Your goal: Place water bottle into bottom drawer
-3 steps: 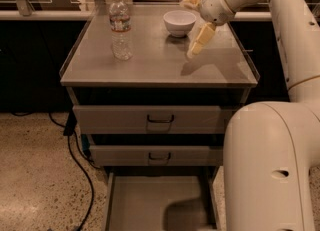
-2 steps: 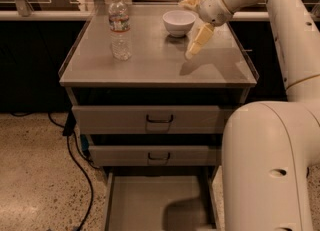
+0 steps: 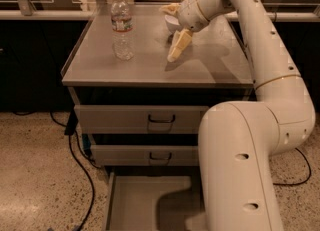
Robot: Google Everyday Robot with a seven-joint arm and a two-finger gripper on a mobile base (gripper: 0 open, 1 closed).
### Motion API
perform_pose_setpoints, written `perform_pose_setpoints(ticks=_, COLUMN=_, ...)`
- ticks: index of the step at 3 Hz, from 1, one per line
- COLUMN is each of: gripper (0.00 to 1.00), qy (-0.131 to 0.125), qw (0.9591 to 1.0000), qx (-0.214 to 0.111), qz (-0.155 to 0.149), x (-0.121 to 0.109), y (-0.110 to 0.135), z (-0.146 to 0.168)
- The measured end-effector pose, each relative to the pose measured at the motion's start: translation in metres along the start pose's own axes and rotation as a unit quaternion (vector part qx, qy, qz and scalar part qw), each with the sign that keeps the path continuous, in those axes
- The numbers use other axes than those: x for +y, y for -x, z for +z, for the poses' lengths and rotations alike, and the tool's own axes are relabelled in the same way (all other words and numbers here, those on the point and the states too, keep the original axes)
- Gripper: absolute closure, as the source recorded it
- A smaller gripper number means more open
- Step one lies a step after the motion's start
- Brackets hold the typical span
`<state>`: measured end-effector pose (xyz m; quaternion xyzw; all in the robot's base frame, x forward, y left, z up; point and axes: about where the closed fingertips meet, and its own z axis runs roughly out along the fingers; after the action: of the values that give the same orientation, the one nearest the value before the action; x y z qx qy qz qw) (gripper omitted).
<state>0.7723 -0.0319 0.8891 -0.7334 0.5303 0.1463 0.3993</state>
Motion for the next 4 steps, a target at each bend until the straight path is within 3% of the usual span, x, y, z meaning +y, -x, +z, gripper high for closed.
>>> perform_pose_setpoints(ticks=1, gripper=0.00, qy=0.011, qw=0.9989, qx=-0.039, qz=-0.024, x=-0.009, y=0.020, z=0.046)
perform_pose_setpoints(ticks=2, gripper=0.00, qy=0.029, qw=0.9943, qx=-0.094, qz=-0.040, x=-0.012, y=0.051, z=0.095)
perform_pose_setpoints(ticks=3, gripper=0.00, qy=0.061, qw=0.9907, qx=-0.122, qz=-0.009, x=-0.006, y=0.080, z=0.120)
perform_pose_setpoints(ticks=4, gripper=0.00, qy=0.080, qw=0.9870, qx=-0.127, qz=0.059, x=-0.006, y=0.099, z=0.131)
